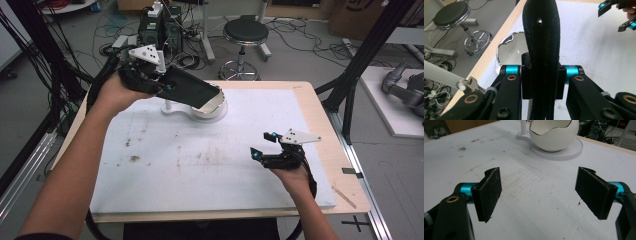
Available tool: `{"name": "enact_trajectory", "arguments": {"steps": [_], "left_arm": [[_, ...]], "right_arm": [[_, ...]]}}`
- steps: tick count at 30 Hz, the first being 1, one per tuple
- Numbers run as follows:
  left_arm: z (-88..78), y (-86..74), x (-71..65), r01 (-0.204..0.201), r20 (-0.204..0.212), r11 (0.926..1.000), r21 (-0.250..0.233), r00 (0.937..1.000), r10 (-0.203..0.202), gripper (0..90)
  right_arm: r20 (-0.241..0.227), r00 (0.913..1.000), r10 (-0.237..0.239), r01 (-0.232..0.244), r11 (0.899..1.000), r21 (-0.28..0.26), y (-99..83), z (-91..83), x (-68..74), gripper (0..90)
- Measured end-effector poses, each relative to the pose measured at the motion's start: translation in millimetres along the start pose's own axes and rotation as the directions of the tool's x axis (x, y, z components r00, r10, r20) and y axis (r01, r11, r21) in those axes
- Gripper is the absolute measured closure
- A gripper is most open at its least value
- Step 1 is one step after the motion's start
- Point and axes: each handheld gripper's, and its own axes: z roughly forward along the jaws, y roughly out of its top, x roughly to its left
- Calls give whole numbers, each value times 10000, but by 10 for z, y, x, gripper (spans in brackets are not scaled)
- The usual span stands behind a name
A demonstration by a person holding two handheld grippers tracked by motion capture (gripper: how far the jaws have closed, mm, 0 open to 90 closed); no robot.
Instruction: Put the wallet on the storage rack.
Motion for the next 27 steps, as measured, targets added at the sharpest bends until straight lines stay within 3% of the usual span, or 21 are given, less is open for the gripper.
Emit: {"name": "enact_trajectory", "arguments": {"steps": [12, 21, 27], "left_arm": [[317, 124, 169, 79, -50, 9954, 955, 10000, -74, 751], [714, 165, 312, 210, -175, 9834, 1804, 9997, -181, 750], [959, 181, 407, 372, 17, 9726, 2296, 9993, -386, 750]], "right_arm": [[17, 10000, 17, -17, 10000, -66, -3, -8, -15, 217], [-46, 10000, 50, -50, 10000, -65, -2, 17, -28, 217], [-186, 9998, 26, -25, 10000, 74, -3, 50, -33, 217]]}}
